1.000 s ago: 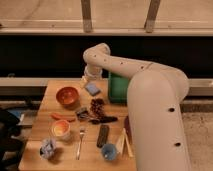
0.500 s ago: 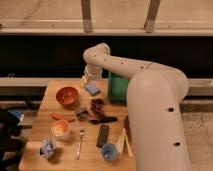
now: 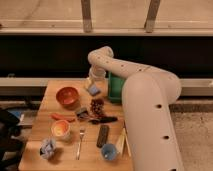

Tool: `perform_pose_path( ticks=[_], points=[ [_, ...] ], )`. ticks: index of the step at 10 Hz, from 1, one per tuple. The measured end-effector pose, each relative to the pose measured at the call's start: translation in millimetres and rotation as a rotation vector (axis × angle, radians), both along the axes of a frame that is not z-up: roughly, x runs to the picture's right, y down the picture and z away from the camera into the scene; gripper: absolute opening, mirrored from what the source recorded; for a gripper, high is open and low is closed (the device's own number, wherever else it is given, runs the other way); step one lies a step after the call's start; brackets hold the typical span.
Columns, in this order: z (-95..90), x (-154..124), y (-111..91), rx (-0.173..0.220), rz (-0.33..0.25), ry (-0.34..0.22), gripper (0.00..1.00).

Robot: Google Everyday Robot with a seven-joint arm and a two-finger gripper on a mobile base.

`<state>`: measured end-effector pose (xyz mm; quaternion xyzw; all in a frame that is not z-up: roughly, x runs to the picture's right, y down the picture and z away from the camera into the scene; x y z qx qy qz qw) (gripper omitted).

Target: Wipe purple bowl with sponge

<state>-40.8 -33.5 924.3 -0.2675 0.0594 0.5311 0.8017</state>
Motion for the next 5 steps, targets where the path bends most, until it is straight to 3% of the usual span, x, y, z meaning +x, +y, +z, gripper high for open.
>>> perform_pose_path(
  ticks=[5],
  points=[
    [32.5, 4, 10, 0.018, 0.011, -0.026, 0.75]
  ],
)
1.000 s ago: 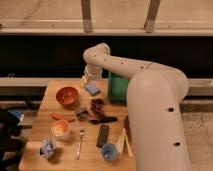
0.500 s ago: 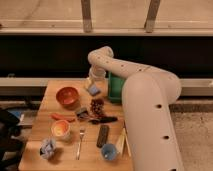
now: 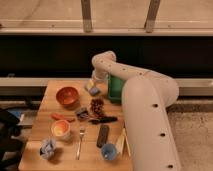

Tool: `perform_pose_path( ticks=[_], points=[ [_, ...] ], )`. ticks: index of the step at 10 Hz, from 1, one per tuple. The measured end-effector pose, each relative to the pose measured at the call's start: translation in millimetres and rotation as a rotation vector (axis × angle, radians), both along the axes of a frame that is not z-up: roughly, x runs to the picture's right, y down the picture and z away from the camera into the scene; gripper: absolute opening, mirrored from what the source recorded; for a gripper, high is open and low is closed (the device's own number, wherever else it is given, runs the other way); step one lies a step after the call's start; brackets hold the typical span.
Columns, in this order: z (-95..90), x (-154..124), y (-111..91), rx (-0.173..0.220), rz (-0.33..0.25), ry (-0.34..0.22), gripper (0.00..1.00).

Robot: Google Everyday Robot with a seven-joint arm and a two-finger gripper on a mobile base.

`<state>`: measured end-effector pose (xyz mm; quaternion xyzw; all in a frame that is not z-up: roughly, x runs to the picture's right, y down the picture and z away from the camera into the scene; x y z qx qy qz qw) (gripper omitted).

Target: Wipe purple bowl with sponge

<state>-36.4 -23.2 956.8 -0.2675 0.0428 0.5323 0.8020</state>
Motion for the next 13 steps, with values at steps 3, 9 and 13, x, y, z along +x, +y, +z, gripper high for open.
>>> perform_pose_path(
  ticks=[3, 9, 13],
  points=[
    [19.1, -12, 4, -0.007, -0.018, -0.030, 0.75],
    [45.8, -20, 23, -0.038, -0.003, -0.060, 0.65],
    [37.4, -26, 18, -0.005, -0.016, -0.060, 0.24]
  ],
)
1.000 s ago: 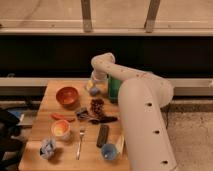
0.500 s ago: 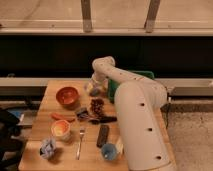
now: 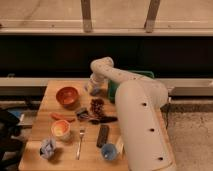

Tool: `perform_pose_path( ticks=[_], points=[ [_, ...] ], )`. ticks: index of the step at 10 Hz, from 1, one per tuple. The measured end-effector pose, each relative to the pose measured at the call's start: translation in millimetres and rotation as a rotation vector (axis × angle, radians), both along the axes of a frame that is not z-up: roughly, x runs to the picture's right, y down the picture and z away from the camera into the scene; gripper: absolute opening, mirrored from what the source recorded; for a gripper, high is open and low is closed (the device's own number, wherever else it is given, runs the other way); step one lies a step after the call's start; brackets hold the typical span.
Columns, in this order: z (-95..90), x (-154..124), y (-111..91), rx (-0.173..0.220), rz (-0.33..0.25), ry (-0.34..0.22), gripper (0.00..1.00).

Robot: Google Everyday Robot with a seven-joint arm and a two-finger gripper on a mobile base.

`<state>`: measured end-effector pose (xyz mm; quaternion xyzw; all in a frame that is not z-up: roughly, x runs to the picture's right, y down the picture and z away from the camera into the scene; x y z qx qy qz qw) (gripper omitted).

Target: Wipe purple bowl with sponge

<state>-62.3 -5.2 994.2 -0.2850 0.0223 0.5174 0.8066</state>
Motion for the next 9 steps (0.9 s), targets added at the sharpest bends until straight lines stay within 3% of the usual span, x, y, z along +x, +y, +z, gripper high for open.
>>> perform_pose_path(
  ticks=[2, 5, 9],
  points=[
    [-5.5, 0, -3, 0.008, -0.009, 0.002, 0.10],
    [-25.6, 6, -21, 0.018, -0.018, 0.012, 0.09],
    [-74.7, 19, -61, 0.017, -0.081, 0.042, 0.09]
  ],
)
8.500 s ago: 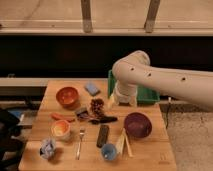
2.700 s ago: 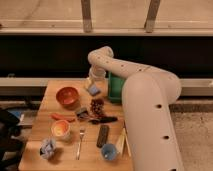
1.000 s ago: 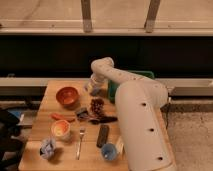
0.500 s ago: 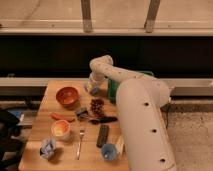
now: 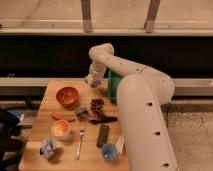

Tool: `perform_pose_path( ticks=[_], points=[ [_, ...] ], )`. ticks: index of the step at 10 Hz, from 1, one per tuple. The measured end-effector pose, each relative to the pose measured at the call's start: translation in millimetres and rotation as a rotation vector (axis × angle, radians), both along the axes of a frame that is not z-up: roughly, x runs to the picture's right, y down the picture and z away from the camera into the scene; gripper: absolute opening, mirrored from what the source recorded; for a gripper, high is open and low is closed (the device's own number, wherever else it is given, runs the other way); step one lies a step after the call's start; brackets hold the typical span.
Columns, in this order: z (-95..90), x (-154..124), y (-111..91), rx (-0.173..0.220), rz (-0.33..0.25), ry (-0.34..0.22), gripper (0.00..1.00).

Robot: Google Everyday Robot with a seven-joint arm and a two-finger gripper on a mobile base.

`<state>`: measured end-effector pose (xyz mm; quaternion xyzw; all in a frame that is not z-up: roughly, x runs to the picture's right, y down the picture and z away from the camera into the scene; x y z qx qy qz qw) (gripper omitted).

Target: Wipe purple bowl with sponge

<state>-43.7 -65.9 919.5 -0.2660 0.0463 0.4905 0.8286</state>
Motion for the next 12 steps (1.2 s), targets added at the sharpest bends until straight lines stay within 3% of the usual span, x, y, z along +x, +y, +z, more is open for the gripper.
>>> perform_pose_path(
  ticks=[2, 5, 10, 12],
  points=[
    [-25.2, 18, -10, -0.005, -0.036, 0.061, 0.09],
    [-61.1, 64, -3, -0.028, -0.039, 0.153, 0.09],
    [-129.5, 128, 36, -0.081, 0.077, 0.299, 0.09],
    [-151.3, 132, 56, -0.109, 0.128, 0.348, 0.09]
  ],
)
